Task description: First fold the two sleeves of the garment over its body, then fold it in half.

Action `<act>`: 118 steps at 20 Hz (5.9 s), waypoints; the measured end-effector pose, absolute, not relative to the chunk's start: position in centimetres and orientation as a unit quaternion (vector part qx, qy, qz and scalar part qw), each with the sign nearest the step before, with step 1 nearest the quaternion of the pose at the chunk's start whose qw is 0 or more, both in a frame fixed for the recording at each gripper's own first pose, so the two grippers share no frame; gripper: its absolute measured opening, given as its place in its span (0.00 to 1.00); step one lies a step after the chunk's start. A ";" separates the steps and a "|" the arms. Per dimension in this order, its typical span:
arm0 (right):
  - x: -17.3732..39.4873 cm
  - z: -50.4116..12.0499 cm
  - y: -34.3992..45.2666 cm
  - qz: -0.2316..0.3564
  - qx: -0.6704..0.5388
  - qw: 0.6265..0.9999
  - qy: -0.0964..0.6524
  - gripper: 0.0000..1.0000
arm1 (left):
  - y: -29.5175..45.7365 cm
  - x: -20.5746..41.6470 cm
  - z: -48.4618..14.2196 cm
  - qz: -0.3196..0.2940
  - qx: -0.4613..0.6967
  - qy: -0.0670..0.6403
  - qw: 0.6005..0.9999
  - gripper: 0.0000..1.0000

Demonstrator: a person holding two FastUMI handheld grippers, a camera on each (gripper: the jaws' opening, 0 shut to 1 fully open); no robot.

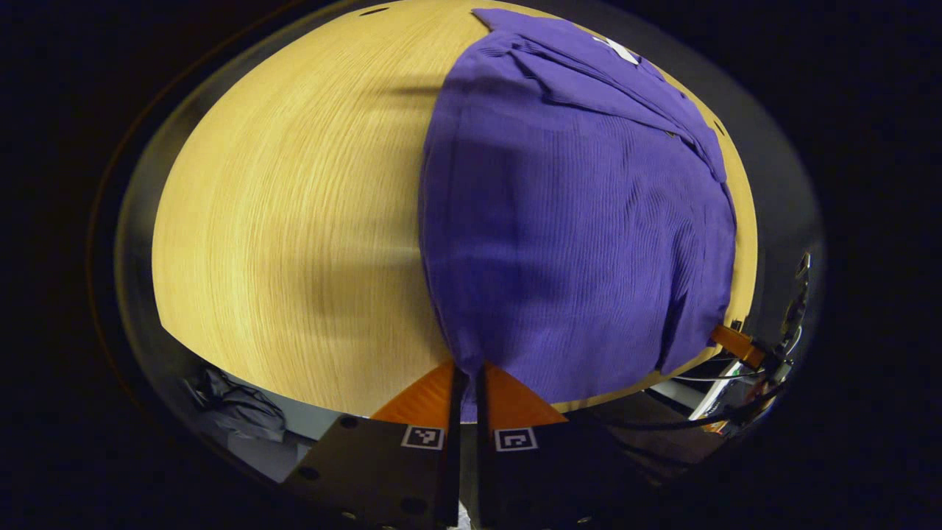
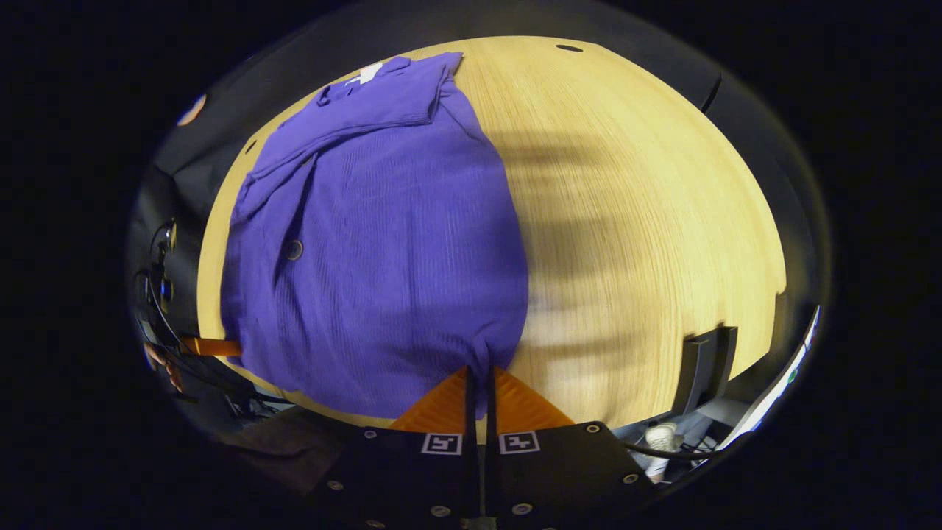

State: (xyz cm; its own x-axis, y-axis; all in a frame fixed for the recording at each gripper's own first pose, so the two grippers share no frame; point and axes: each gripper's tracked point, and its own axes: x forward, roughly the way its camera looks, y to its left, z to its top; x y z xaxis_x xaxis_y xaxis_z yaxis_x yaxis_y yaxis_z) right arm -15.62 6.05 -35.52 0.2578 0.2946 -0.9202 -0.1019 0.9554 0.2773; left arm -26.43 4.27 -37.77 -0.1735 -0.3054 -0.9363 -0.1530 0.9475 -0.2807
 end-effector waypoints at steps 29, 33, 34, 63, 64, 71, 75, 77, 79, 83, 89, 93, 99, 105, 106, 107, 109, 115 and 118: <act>4.3 -10.1 9.5 0.212 0.051 0.885 0.411 0.03 | 6.1 1.9 -17.9 -0.158 -0.059 0.609 0.775 0.11; 9.9 -9.7 9.0 0.194 0.038 0.887 0.417 0.03 | 6.8 7.8 -18.9 -0.152 -0.044 0.630 0.761 0.11; 11.4 -9.6 9.1 0.193 0.040 0.885 0.423 0.03 | 6.6 9.7 -19.4 -0.151 -0.042 0.635 0.756 0.11; 24.8 -6.3 11.7 0.140 0.084 0.960 0.228 0.70 | 8.7 19.9 -21.0 0.024 0.021 0.325 0.945 0.73; 24.0 -5.5 11.4 0.137 0.072 0.965 0.211 0.77 | 8.2 18.5 -19.7 0.026 0.017 0.313 0.949 0.81; 16.5 0.6 10.4 0.134 0.007 0.987 0.092 0.95 | 3.5 12.0 -10.2 -0.011 -0.021 0.195 0.981 0.89; 12.2 2.4 10.1 0.144 0.002 0.989 0.037 0.95 | 2.3 8.6 -5.4 -0.010 -0.013 0.107 0.994 0.89; 10.5 2.9 10.0 0.144 -0.003 0.989 0.021 0.94 | 1.7 6.2 -4.3 -0.007 -0.004 0.094 0.996 0.88; 7.9 3.6 8.9 0.138 0.006 0.990 -0.011 0.94 | 2.0 3.6 -4.0 0.010 0.010 0.078 0.997 0.89; 4.2 4.6 8.9 0.149 0.012 0.987 -0.052 0.94 | 1.3 -0.1 -3.9 0.010 -0.004 0.061 0.998 0.89; 1.1 3.0 10.6 0.183 0.006 0.982 -0.044 0.94 | 0.6 -4.0 -4.0 0.017 -0.003 0.052 0.999 0.89; -0.6 2.8 11.9 0.212 -0.005 0.976 -0.054 0.94 | 0.2 -5.7 -3.9 0.026 0.007 0.055 0.998 0.89; -1.4 1.7 13.3 0.230 -0.003 0.972 -0.052 0.94 | 0.7 -8.9 -4.3 0.049 0.003 0.053 0.997 0.89; -2.2 0.9 12.7 0.228 0.004 0.972 -0.047 0.94 | 1.3 -9.3 -3.7 0.061 0.000 0.051 0.997 0.89; -2.3 0.6 12.6 0.228 0.003 0.973 -0.044 0.94 | 1.1 -9.5 -4.0 0.060 0.000 0.053 0.997 0.89; -2.2 0.2 12.3 0.227 0.005 0.973 -0.039 0.94 | 0.8 -9.8 -4.1 0.059 0.001 0.056 0.997 0.89; -2.0 -0.3 12.1 0.227 0.009 0.973 -0.034 0.94 | 0.6 -10.0 -4.6 0.059 0.006 0.059 0.996 0.89; -1.8 -0.2 12.3 0.232 0.003 0.972 -0.036 0.94 | 0.2 -9.9 -4.2 0.064 0.012 0.055 0.996 0.89; -1.8 -0.2 12.7 0.237 0.004 0.971 -0.036 0.94 | 0.4 -9.9 -3.8 0.070 0.010 0.051 0.996 0.89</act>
